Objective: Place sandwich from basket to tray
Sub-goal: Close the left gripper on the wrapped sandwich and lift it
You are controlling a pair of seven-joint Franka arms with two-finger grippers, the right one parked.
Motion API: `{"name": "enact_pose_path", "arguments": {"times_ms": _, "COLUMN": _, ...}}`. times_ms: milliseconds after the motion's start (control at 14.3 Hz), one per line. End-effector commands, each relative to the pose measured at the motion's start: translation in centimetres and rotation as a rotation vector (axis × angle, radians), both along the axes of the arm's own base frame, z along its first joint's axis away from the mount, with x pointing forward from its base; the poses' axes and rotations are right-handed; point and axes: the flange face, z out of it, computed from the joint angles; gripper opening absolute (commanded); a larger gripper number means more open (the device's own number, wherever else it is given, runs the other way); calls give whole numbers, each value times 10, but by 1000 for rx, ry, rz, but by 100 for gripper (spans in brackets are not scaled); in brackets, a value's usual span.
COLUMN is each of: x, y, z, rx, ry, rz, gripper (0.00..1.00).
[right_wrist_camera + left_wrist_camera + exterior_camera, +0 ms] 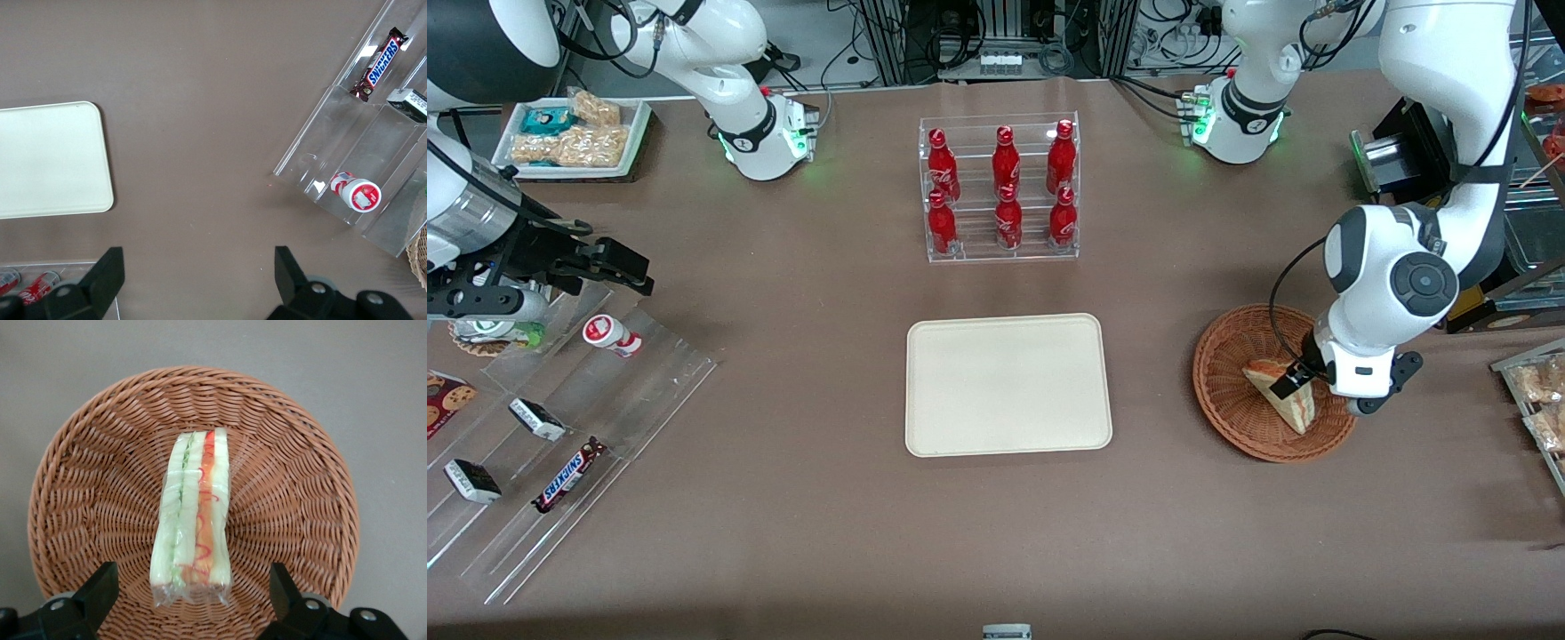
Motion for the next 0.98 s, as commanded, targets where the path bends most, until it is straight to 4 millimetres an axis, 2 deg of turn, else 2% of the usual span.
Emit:
{"name": "enact_pose_path", "arguments": {"times_ms": 0, "x": 3, "y": 3, "z": -21, "rx": 8, "ry": 11, "rz": 42, "gripper": 100}}
{"name": "enact_pose_path", "arguments": {"times_ms": 70, "x": 4, "y": 3, "z": -27, "rx": 5, "ry": 13, "rz": 46, "gripper": 85}}
{"name": "enact_pose_path", "arguments": {"times_ms": 210, "x": 5, "y": 2, "z": -29, "rx": 6, "ry": 10, "rz": 114, "gripper": 24}}
{"name": "enact_pose_path", "arguments": {"times_ms": 280, "x": 7, "y": 2, "z": -29, "rx": 8, "ry": 9, "rz": 121, "gripper": 9}}
{"name": "enact_pose_path", "arguments": {"times_ms": 350, "x": 11, "y": 1, "z": -22, "rx": 7, "ry": 0, "rz": 116, "gripper": 4}}
{"name": "enact_pose_path", "arguments": {"times_ms": 560, "x": 28, "y": -12, "z": 11, "rx": 13, "ry": 9, "rz": 97, "gripper": 2}}
{"name": "enact_pose_path", "arguments": {"times_ms": 630, "x": 34, "y": -25, "z": 25, "rx": 14, "ry": 21, "rz": 78, "gripper": 2}}
{"name": "enact_pose_path", "arguments": {"times_ms": 770, "x": 40, "y": -65, "z": 43, "rx": 18, "ry": 36, "rz": 16, "gripper": 2}}
{"name": "enact_pose_path", "arguments": {"times_ms": 910, "x": 39, "y": -122, "z": 46, "rx": 12, "ry": 15, "rz": -70, "gripper": 2}}
